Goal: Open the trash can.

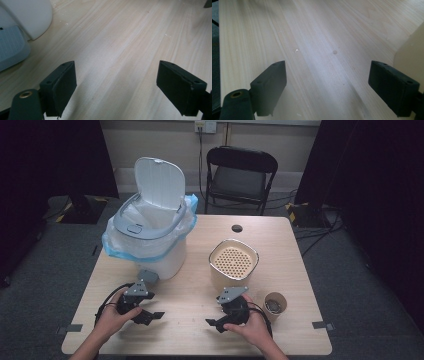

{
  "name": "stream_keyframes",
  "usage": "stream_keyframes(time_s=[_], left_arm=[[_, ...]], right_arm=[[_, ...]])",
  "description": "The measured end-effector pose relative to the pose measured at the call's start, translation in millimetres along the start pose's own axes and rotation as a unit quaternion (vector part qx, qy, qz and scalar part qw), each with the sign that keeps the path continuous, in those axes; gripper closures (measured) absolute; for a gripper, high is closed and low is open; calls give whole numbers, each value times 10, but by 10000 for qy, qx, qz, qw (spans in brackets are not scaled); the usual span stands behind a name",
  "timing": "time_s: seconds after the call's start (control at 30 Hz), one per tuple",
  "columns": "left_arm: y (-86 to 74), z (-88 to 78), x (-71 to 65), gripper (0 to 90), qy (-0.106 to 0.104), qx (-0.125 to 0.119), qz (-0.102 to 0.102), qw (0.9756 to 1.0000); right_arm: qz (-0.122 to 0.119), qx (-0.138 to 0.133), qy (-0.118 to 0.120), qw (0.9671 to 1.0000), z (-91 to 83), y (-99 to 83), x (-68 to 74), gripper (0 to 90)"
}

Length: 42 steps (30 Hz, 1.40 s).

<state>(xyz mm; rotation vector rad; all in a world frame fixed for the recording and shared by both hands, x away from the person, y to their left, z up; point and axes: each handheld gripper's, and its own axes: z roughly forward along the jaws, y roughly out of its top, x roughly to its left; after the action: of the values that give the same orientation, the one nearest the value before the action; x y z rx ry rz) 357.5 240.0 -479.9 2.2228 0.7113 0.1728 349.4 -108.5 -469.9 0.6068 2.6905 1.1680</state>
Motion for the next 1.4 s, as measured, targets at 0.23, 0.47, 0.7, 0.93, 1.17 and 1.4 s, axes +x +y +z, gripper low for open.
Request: stream_keyframes(time_s=[0.23,0.47,0.7,0.93,1.17,1.4], left_arm=[[-79,15,29,160,168,57,16,9998],[-127,19,44,160,176,66,9,9998],[-175,17,72,159,194,152,43,9997],[-194,27,62,153,289,144,246,9992],[-235,27,67,143,345,18,307,9989],[-258,41,70,101,286,-75,353,9989]], right_arm=[[19,114,17,9999,-135,-47,-26,147],[51,85,20,9999,-244,-43,-63,150],[49,98,-21,9999,-354,-31,-117,150],[77,137,-87,9998,-454,-20,-167,150],[85,123,-149,9998,-534,-25,-205,151],[167,112,-274,9994,-645,-56,-255,151]])
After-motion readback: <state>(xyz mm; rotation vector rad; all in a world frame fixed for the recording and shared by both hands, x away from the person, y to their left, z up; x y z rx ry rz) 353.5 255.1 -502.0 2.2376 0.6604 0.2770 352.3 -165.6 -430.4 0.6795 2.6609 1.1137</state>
